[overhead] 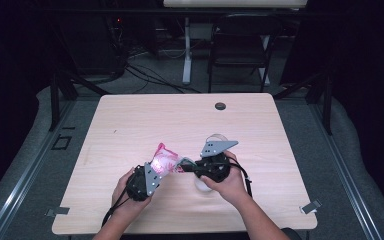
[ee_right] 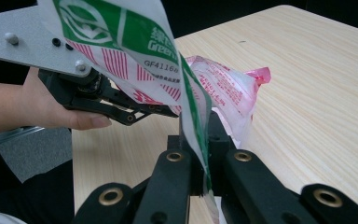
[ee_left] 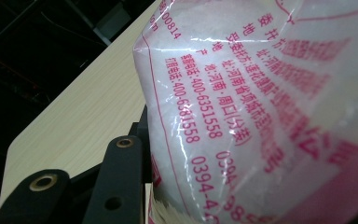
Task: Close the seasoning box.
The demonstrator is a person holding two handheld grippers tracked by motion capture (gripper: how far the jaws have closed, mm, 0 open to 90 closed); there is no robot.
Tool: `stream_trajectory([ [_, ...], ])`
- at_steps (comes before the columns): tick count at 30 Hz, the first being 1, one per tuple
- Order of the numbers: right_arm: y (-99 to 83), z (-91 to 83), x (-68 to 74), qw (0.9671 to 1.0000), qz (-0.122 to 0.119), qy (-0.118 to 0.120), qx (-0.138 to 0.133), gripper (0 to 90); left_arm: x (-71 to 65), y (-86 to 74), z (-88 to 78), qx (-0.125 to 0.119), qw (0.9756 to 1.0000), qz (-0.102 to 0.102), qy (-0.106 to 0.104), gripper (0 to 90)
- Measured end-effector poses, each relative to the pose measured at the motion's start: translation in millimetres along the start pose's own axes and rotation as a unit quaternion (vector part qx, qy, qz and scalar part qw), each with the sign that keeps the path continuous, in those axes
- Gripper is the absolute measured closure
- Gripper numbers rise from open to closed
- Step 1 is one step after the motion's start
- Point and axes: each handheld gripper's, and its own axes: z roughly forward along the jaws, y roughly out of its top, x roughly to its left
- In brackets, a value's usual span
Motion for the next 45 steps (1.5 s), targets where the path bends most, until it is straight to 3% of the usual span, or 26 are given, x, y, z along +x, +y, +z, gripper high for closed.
stream_trajectory([
  [9,-1.4,-2.7,-0.7,1.0,0.004,-0.005,0.001,88.5,-1.7,4.8,-0.7,-0.001,0.9991,0.029,0.031,63.9],
  [16,-1.7,-9.4,-2.4,0.9999,0.007,-0.011,-0.003,73.2,2.3,4.3,0.2,0.002,0.999,0.025,0.037,64.1],
  [19,-1.5,-11.2,-1.7,0.9999,0.003,-0.013,-0.003,70.8,3.4,4.0,0.8,0.005,0.9989,0.025,0.039,64.1],
  [27,0.9,-14.5,0.3,0.9994,-0.019,-0.03,-0.002,60.5,5.4,2.2,1.5,0.01,0.9985,0.031,0.045,64.1],
  [33,3.7,-15.6,5.1,0.9978,-0.051,-0.042,-0.009,54.0,4.8,1.6,2.4,0.015,0.9982,0.038,0.044,64.2],
  [45,5.9,-9.9,14.7,0.9958,-0.084,-0.037,-0.002,52.1,0.5,3.3,2.5,0.014,0.9976,0.051,0.044,64.2],
])
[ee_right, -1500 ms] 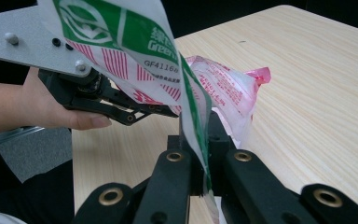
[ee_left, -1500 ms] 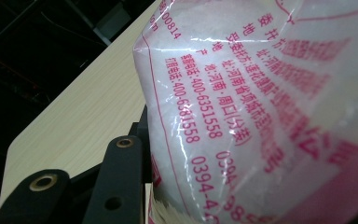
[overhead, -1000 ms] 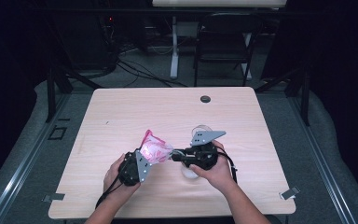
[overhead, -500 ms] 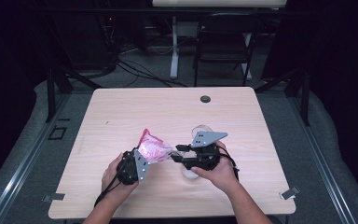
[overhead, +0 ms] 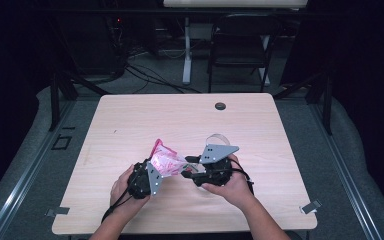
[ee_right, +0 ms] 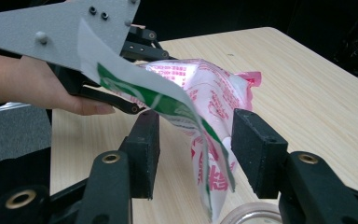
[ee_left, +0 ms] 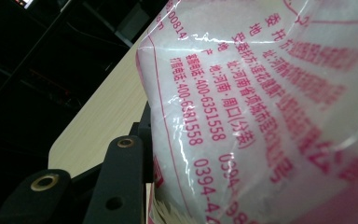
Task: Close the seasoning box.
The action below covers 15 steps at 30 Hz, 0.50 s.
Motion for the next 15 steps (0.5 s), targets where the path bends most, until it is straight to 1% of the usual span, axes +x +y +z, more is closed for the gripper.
stream_trajectory([
  [5,0.9,2.9,4.1,0.9999,-0.015,0.004,0.004,52.7,-0.9,0.5,-0.2,0.0,1.0,0.004,0.0,64.2],
  [10,1.2,4.0,6.0,0.9997,-0.024,0.004,0.006,54.7,-1.9,0.9,0.0,-0.001,1.0,0.006,0.0,64.2],
  [14,1.0,4.9,6.7,0.9996,-0.026,0.008,0.012,60.3,-2.5,1.4,-0.6,-0.001,0.9999,0.01,0.002,64.3],
  [15,0.8,4.9,6.4,0.9996,-0.025,0.009,0.014,63.0,-2.5,1.4,-0.6,-0.001,0.9999,0.01,0.002,64.3],
])
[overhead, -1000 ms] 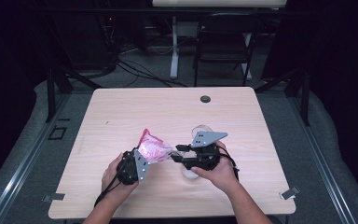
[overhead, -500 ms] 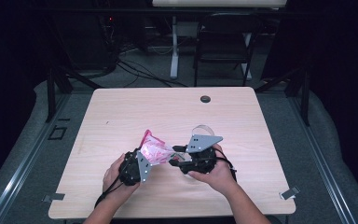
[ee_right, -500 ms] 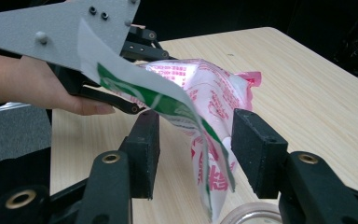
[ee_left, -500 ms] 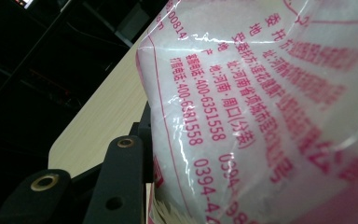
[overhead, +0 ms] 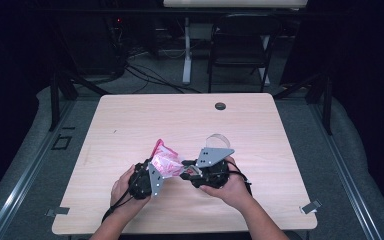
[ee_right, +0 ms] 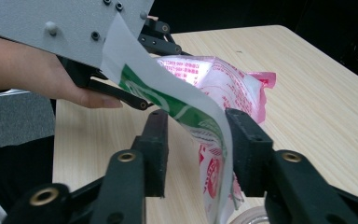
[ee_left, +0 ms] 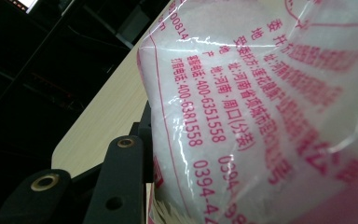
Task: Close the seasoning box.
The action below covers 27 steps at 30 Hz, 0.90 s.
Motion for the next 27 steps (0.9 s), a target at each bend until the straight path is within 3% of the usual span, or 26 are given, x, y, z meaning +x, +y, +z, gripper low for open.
stream_trajectory([
  [12,-1.6,-1.5,-4.9,0.9997,0.02,0.005,0.011,81.0,-0.7,3.1,-1.8,-0.002,0.9999,0.011,0.01,64.4],
  [27,-2.1,-3.1,-8.7,0.9982,0.059,0.012,0.003,88.1,0.5,5.7,-2.8,-0.009,0.9995,0.023,0.021,64.5],
])
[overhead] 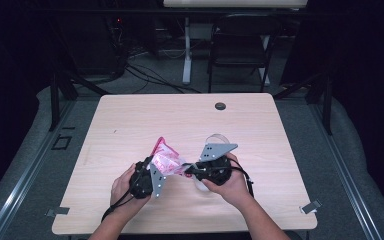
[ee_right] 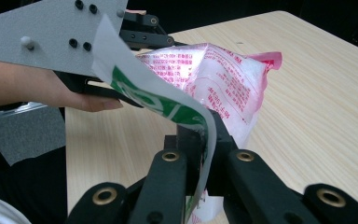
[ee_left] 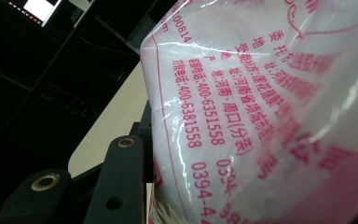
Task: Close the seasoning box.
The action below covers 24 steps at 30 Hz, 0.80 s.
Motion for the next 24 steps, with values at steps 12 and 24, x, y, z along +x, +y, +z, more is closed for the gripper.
stream_trajectory([
  [12,0.6,-2.4,-3.7,0.9996,0.026,0.01,-0.005,89.0,1.7,3.8,-1.2,-0.007,0.9996,0.022,0.018,64.5],
  [24,1.4,-10.8,-11.2,0.9988,0.044,0.002,-0.022,89.2,6.2,17.9,3.1,-0.019,0.9972,0.052,0.049,64.5],
])
